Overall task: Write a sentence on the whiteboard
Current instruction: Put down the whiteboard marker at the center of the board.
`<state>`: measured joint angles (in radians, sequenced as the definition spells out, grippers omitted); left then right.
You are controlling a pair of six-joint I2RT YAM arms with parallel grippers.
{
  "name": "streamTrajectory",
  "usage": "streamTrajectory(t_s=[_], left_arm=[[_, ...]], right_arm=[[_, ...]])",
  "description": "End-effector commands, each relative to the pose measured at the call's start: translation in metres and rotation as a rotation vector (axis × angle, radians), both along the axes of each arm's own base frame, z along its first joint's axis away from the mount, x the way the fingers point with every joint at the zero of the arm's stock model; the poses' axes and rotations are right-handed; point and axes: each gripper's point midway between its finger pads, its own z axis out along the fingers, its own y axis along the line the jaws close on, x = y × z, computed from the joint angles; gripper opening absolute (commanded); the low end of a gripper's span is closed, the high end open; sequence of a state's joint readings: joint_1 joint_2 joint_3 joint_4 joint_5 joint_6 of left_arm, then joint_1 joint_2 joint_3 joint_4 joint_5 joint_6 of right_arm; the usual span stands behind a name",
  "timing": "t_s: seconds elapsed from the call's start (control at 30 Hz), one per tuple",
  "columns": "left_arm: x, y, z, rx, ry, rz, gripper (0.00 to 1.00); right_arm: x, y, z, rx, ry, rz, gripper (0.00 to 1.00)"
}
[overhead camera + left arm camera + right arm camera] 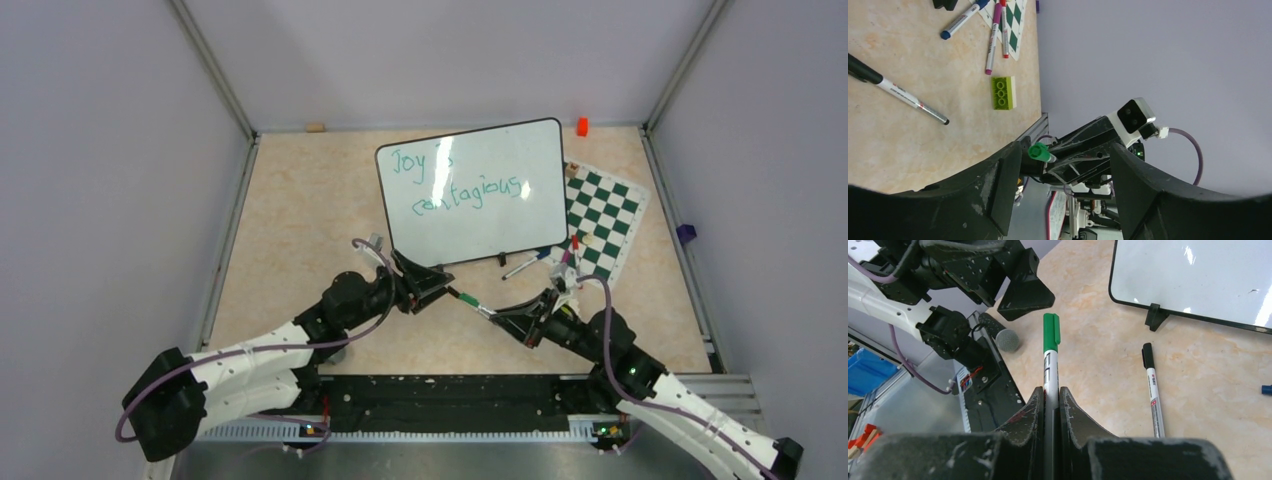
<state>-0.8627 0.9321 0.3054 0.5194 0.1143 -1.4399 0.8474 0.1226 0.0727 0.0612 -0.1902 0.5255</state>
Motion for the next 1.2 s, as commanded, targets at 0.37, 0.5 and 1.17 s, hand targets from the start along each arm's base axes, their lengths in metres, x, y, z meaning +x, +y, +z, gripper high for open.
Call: streamTrajectory(t_s=[0.37, 0.5, 1.17], left_arm=[[0.006, -0.003, 0.034, -0.071, -0.049, 0.033, 0.66], [0.013, 0.009, 0.036, -0.062, -0.074, 0.103, 0.65], [0.017, 0.18, 0.043, 0.257, -0.156, 0.697, 0.69]], right_arm=[[0.011, 0.002, 0.019, 0.02, -0.016, -0.036, 0.0], [0.019, 0.007, 0.03, 0.035, -0.038, -0.055, 0.0], [0.079, 0.183, 0.087, 0.0, -0.112, 0.115, 0.0]])
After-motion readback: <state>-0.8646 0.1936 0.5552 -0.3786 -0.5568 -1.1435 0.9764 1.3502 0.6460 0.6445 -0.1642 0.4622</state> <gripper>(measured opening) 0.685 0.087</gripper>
